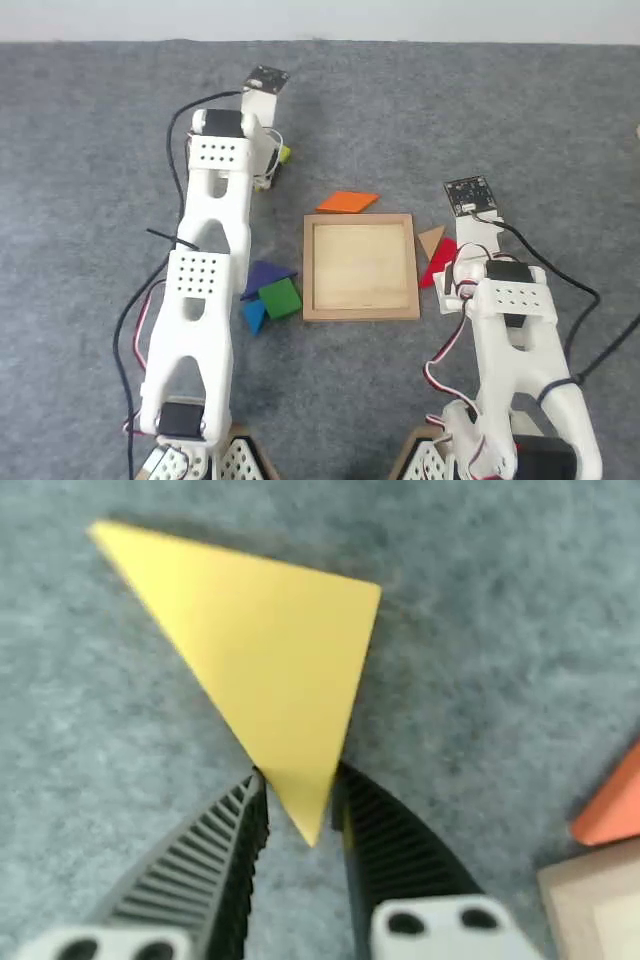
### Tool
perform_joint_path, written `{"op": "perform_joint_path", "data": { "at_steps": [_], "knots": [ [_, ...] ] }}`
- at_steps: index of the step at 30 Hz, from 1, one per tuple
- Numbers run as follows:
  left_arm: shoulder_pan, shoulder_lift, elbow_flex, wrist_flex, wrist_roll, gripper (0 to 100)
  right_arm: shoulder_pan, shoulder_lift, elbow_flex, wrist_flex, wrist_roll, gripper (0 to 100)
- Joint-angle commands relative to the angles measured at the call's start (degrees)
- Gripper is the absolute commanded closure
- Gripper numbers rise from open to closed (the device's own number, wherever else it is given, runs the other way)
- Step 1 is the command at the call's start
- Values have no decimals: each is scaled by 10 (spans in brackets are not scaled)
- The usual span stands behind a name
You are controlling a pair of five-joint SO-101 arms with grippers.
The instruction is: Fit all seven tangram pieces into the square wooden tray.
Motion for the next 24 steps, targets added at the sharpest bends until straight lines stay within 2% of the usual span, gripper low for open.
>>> {"op": "perform_joint_path", "data": {
  "at_steps": [1,5,8,10,13,15,17,21,24],
  "knots": [
    [-2,-34,-33,25,-4,937,7,-22,-4,-1,11,775],
    [2,-79,-46,17,-3,945,7,-22,-4,-2,11,775],
    [3,-86,-69,-38,0,909,6,-22,-4,-4,11,775],
    [-3,-85,-73,-90,27,874,4,-22,-4,-4,11,775],
    [-10,-62,-25,-248,78,853,5,-22,-4,-5,11,775],
    [-9,-32,18,-377,83,852,5,-22,-4,-2,11,775],
    [-9,-6,58,-454,70,852,5,-22,-4,-1,11,775],
    [-6,23,92,-427,15,852,4,-22,-4,-3,11,775],
    [-2,25,89,-328,-40,852,4,-22,-4,-6,11,775]
  ]
}}
